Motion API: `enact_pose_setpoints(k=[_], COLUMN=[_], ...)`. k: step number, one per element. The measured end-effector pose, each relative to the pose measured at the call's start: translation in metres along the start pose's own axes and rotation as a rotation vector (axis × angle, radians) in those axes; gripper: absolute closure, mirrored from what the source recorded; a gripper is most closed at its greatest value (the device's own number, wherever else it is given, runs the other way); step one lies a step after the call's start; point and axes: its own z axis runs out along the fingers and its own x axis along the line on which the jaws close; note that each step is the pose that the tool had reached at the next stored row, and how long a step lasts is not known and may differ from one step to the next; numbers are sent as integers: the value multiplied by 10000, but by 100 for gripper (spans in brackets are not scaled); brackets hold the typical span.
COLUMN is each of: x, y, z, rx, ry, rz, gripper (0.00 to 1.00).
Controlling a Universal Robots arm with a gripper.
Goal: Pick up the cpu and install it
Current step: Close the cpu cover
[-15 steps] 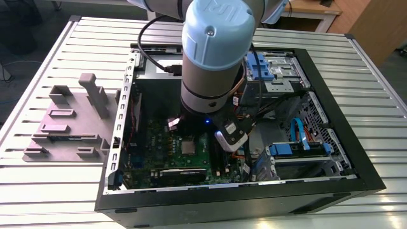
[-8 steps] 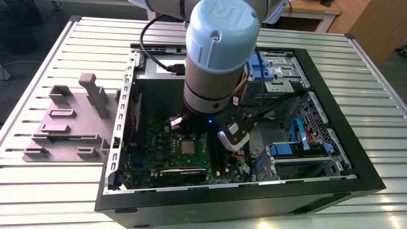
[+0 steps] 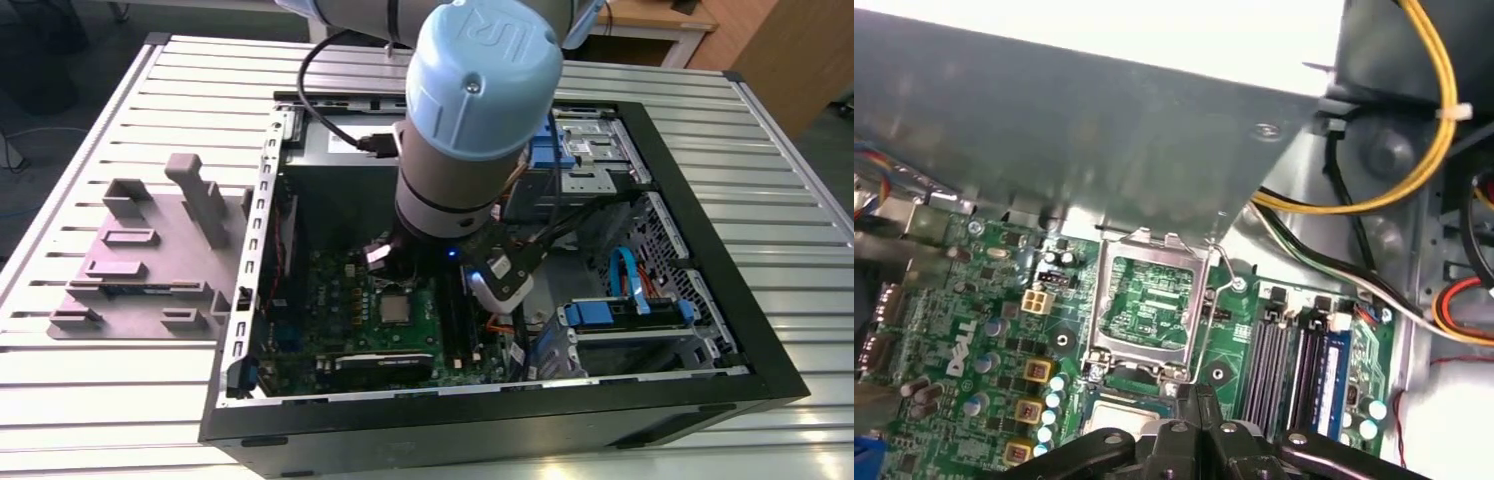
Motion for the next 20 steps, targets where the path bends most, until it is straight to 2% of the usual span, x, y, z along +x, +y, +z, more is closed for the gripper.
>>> enact_pose_setpoints(k=[5,8,12,20], x=[0,-3,-18,-72], y=[-3,-4,8,147], z=[13,21,36,81], rx=[-26,-30,-33,-35], ry=[143,192,218,226], rz=[-805,-1071,-1214,-1255], gripper=[89,89,89,89])
